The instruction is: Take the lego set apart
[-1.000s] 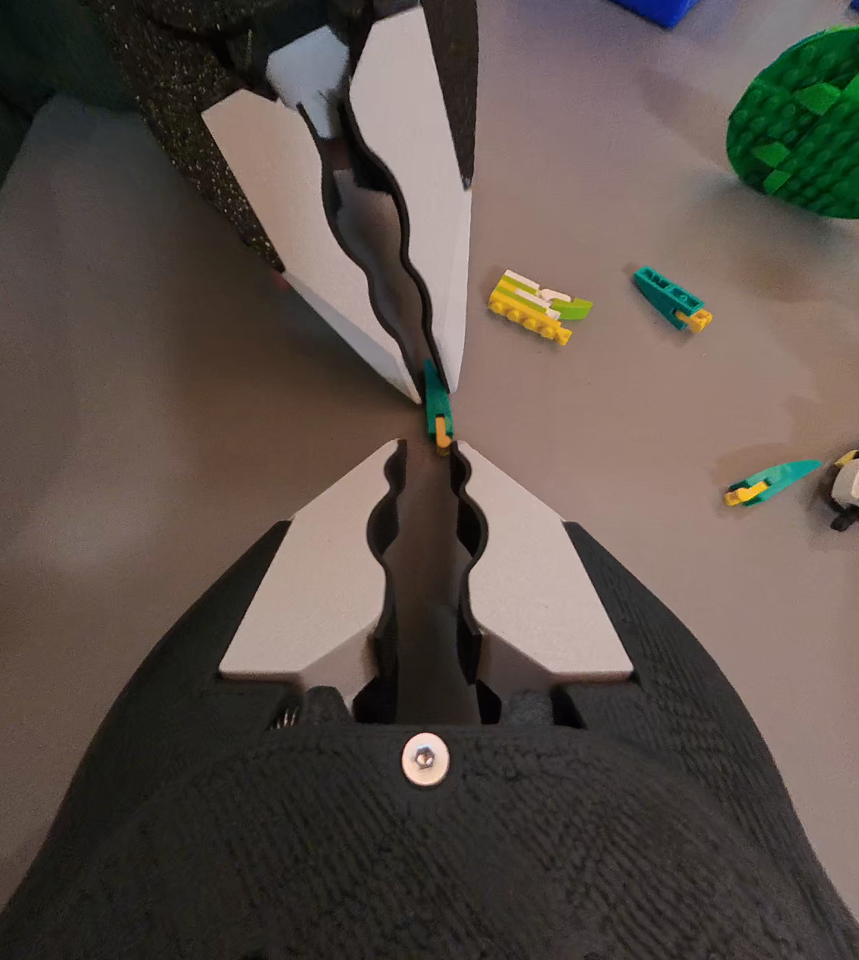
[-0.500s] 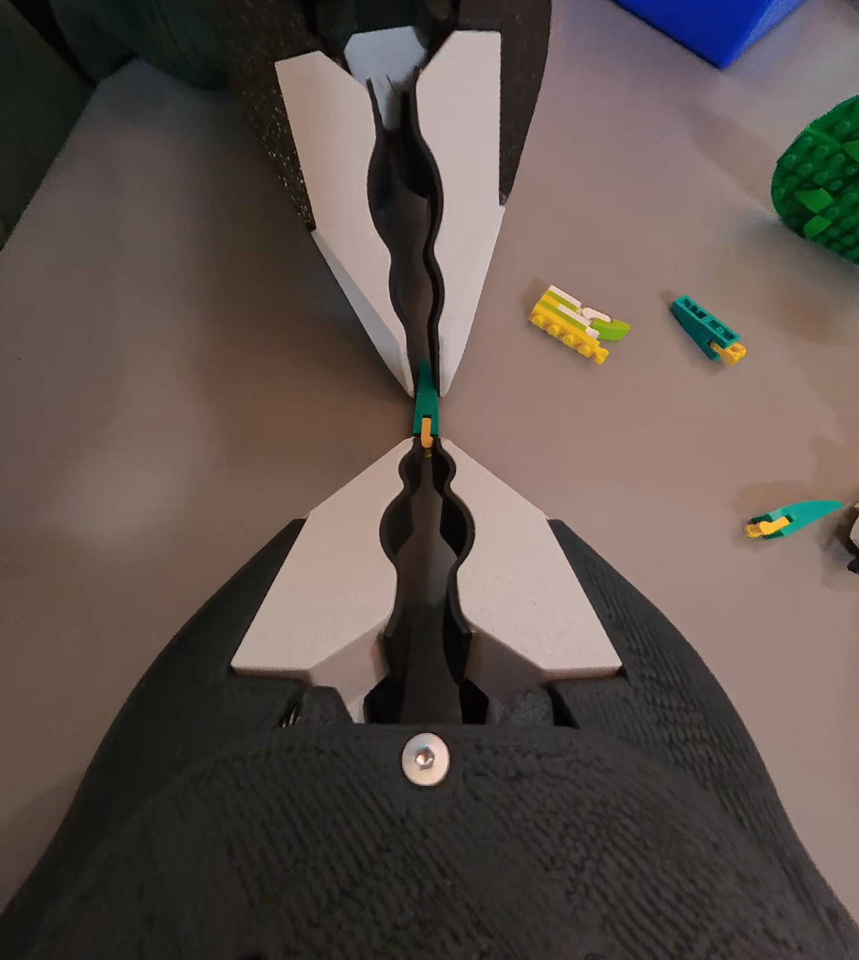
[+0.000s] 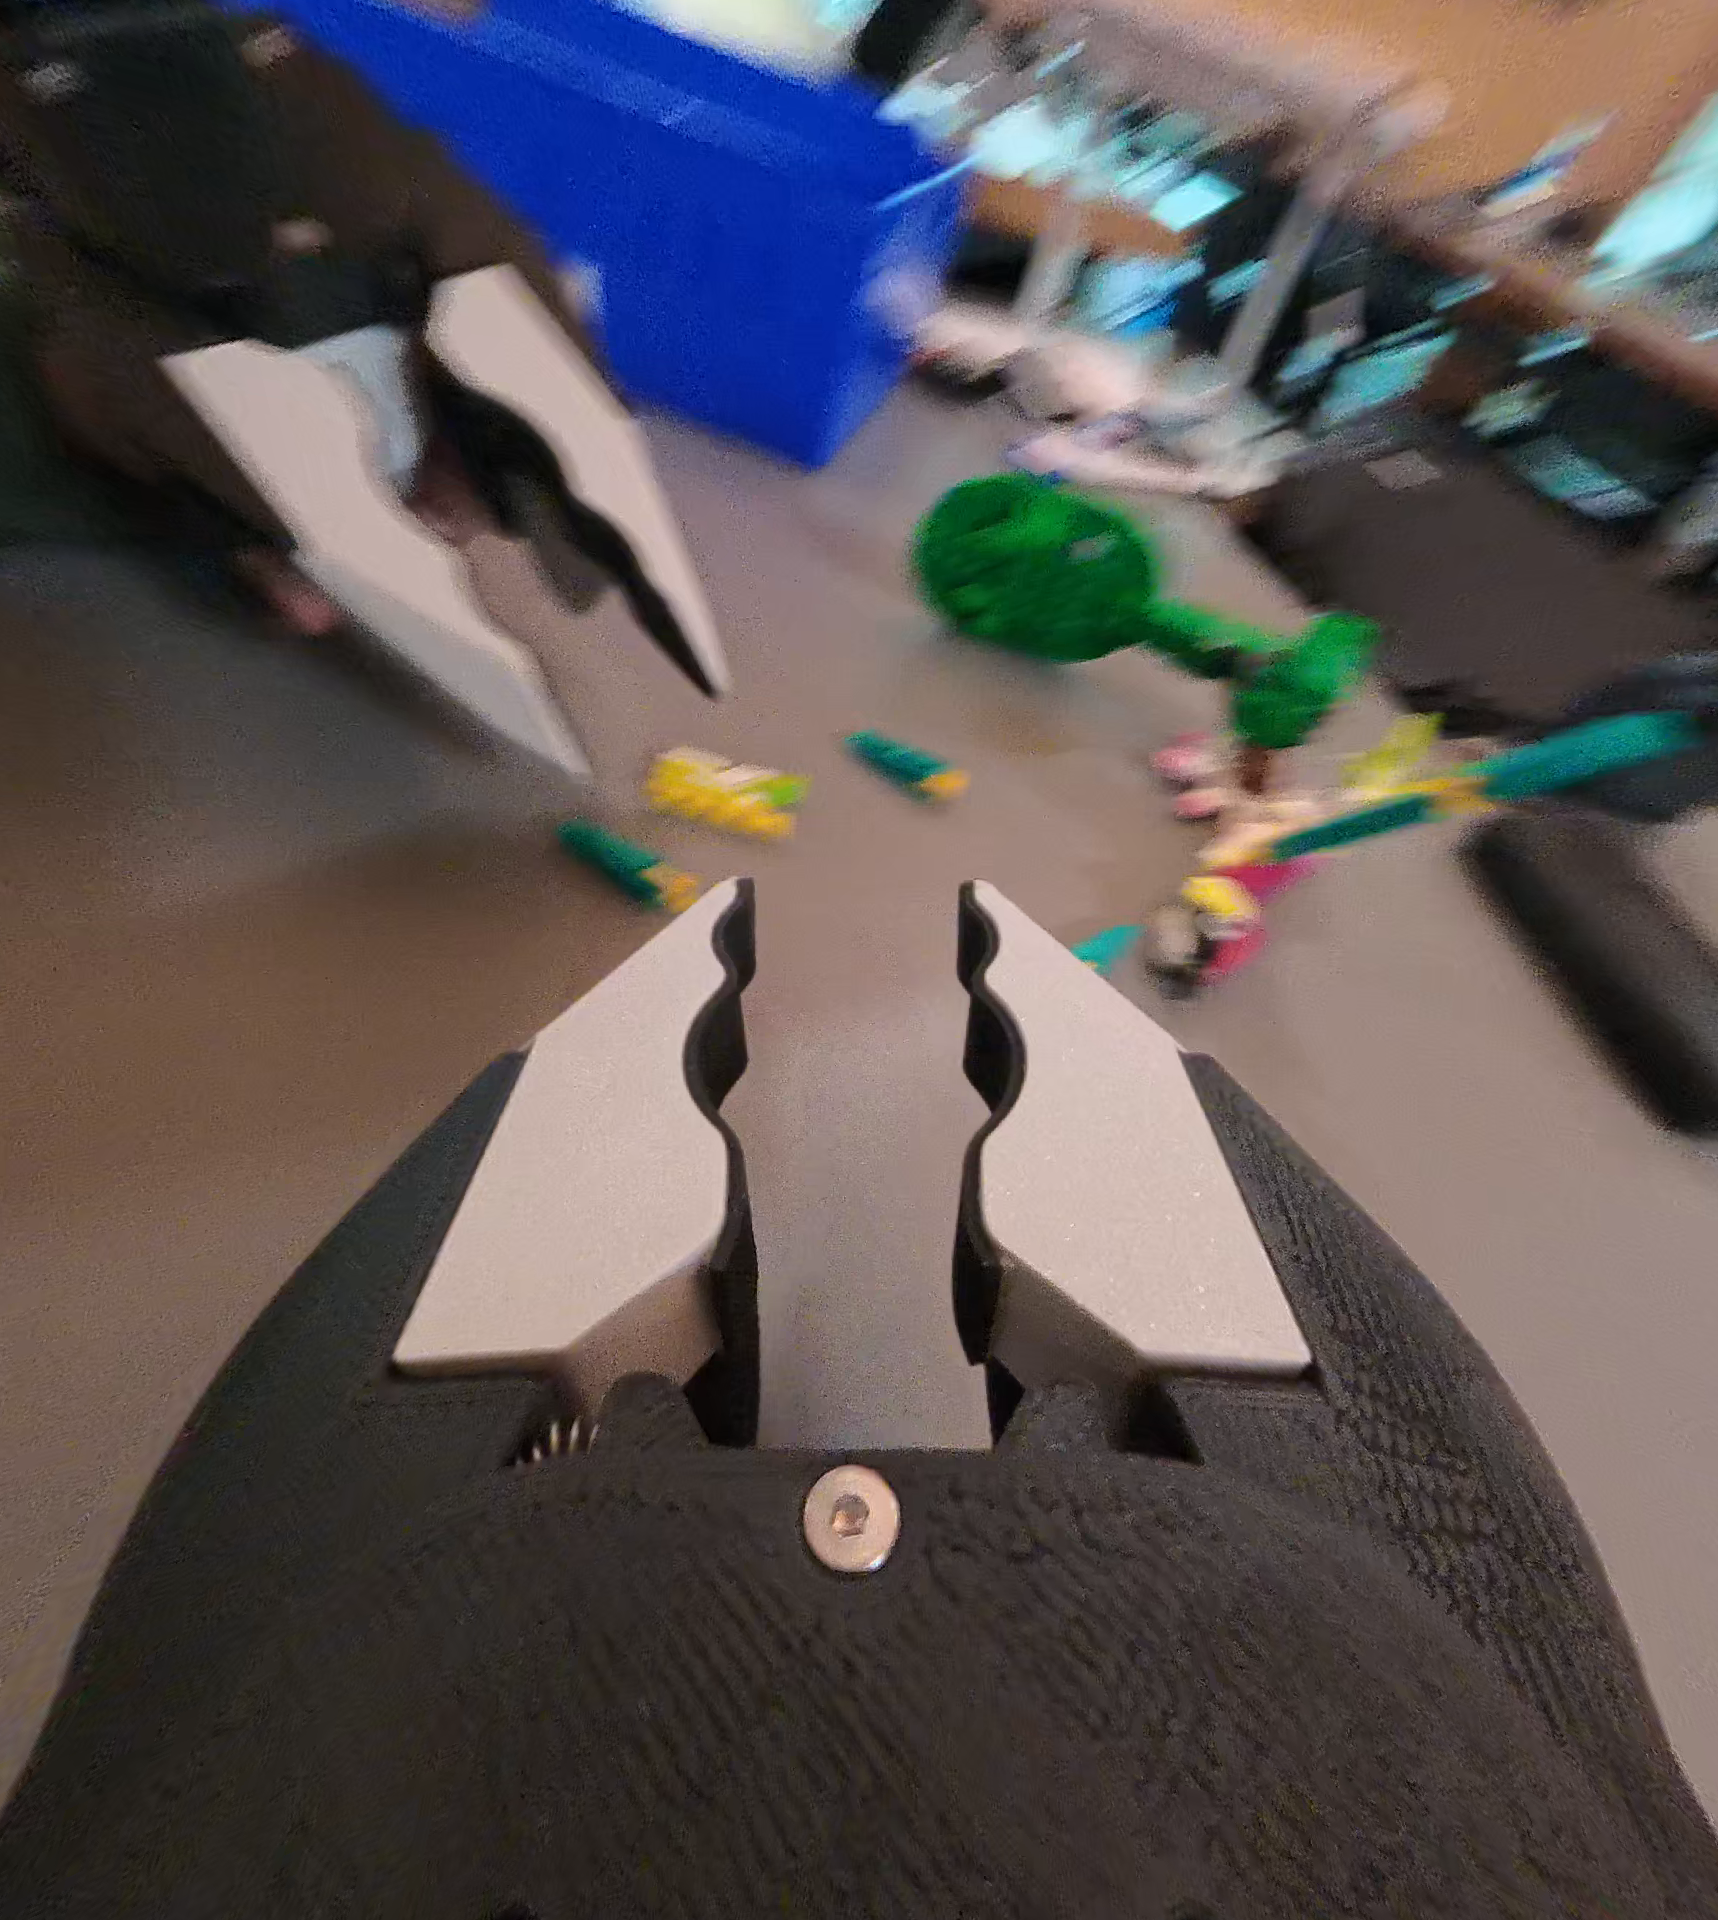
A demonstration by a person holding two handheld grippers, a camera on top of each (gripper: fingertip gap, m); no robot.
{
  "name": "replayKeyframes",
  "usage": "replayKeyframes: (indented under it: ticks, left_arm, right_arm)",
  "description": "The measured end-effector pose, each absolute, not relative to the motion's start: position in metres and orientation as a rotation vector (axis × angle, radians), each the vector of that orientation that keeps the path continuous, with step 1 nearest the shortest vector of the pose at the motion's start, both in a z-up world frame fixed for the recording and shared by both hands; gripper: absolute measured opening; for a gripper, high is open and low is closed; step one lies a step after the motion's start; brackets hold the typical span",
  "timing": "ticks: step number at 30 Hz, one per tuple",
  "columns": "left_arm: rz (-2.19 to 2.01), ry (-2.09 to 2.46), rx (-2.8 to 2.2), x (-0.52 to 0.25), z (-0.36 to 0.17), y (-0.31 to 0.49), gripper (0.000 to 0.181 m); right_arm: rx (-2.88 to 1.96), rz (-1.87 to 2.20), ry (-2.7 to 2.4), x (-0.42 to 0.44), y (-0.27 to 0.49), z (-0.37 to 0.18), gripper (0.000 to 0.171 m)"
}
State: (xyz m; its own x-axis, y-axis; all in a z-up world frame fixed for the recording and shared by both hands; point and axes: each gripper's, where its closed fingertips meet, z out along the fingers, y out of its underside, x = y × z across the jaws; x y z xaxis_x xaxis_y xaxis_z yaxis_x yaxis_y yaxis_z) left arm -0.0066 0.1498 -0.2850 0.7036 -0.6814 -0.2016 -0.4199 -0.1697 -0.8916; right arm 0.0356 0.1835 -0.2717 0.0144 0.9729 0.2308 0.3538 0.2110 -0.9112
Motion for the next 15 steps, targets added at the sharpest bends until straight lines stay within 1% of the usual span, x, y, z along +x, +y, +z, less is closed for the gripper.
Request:
replayKeyframes:
  ticks: [4,6,9,11,13,15]
  left_arm:
    - [-0.26,0.482,-1.615,-0.049,-0.237,0.176,0.085]
    - [-0.221,0.315,-1.533,-0.076,-0.22,0.182,0.103]
    - [-0.166,0.168,-1.451,-0.103,-0.209,0.185,0.131]
    - [-0.122,0.152,-1.43,-0.108,-0.208,0.186,0.14]
    - [-0.092,0.198,-1.427,-0.101,-0.208,0.185,0.143]
    - [-0.035,0.261,-1.386,-0.093,-0.204,0.182,0.147]
  right_arm:
    - [-1.238,0.525,-1.119,0.059,0.243,-0.237,0.033]
    - [-1.214,0.413,-1.059,0.067,0.256,-0.233,0.032]
    - [-1.178,0.293,-1.055,0.068,0.265,-0.234,0.032]
    - [-1.17,0.248,-1.061,0.067,0.269,-0.235,0.037]
    - [-1.168,0.247,-1.065,0.066,0.27,-0.236,0.042]
    - [-1.152,0.267,-1.039,0.067,0.27,-0.231,0.052]
